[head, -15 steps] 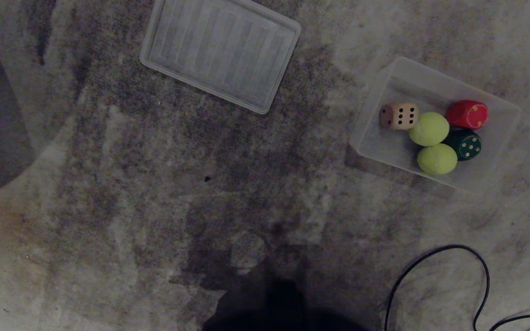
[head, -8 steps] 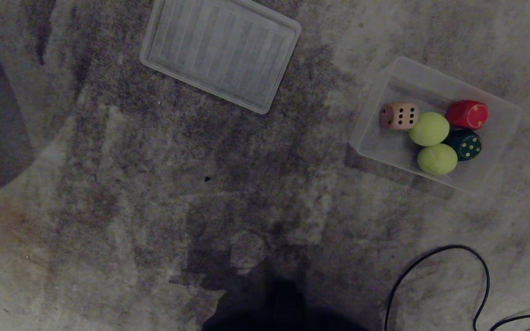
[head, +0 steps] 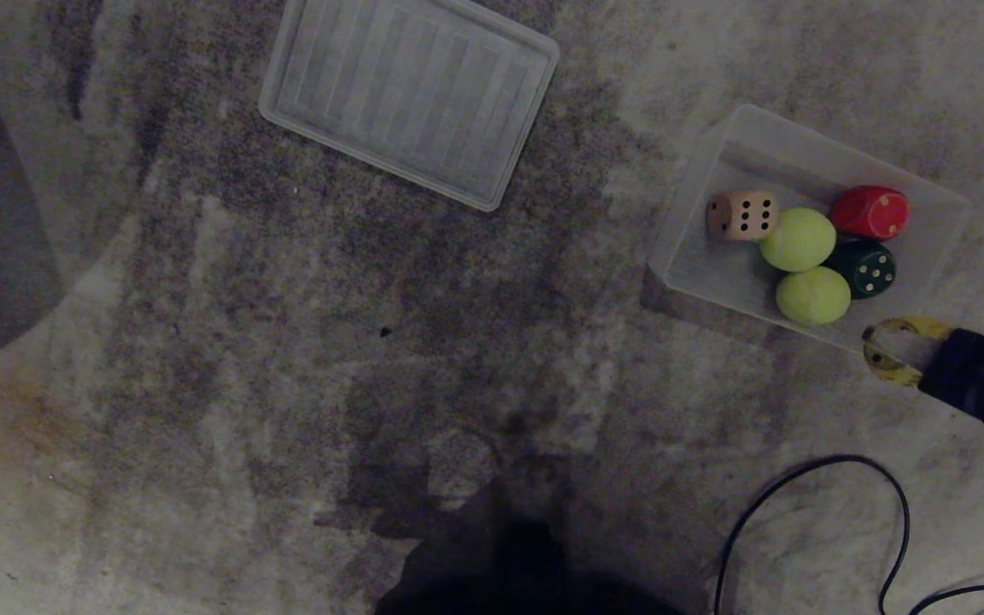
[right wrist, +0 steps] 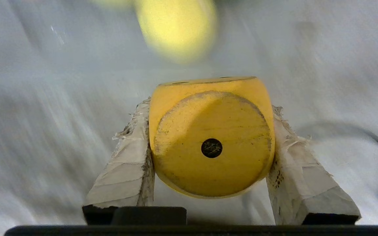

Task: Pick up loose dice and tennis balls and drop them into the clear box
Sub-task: Put the toys in the box

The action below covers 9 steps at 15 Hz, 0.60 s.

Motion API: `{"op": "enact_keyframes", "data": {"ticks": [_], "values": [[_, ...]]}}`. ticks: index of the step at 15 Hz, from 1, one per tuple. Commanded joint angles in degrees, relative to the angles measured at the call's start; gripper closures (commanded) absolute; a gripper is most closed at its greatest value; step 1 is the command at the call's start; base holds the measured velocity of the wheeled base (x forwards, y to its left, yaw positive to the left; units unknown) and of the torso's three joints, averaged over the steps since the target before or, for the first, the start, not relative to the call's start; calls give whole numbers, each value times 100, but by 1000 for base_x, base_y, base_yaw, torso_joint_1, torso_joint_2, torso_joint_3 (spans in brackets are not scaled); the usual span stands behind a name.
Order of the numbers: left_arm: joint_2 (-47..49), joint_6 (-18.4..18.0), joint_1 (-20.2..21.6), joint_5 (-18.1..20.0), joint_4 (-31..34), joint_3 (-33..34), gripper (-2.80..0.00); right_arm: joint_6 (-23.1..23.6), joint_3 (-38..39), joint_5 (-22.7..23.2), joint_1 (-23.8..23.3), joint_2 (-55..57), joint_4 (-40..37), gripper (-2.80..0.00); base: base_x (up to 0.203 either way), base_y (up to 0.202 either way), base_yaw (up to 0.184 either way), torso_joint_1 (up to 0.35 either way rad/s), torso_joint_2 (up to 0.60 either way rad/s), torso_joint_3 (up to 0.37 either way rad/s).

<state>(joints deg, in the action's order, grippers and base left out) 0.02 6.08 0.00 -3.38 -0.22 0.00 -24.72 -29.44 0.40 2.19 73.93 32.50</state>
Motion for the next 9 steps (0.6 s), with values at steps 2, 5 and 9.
{"op": "enact_keyframes", "data": {"ticks": [2, 5, 9], "values": [[-2, 7, 0, -5, -4, 9, 0, -585, -1043, 25, 276, 1380, 413, 0, 0, 0, 0, 0, 0, 0], [6, 7, 0, -6, -4, 9, 0, -924, -1356, 237, 559, 1321, 492, 0, 0, 0, 0, 0, 0, 0], [6, 7, 0, -5, -4, 9, 0, -1115, -1362, 381, 799, 1072, 485, 0, 0, 0, 0, 0, 0, 0]]}}
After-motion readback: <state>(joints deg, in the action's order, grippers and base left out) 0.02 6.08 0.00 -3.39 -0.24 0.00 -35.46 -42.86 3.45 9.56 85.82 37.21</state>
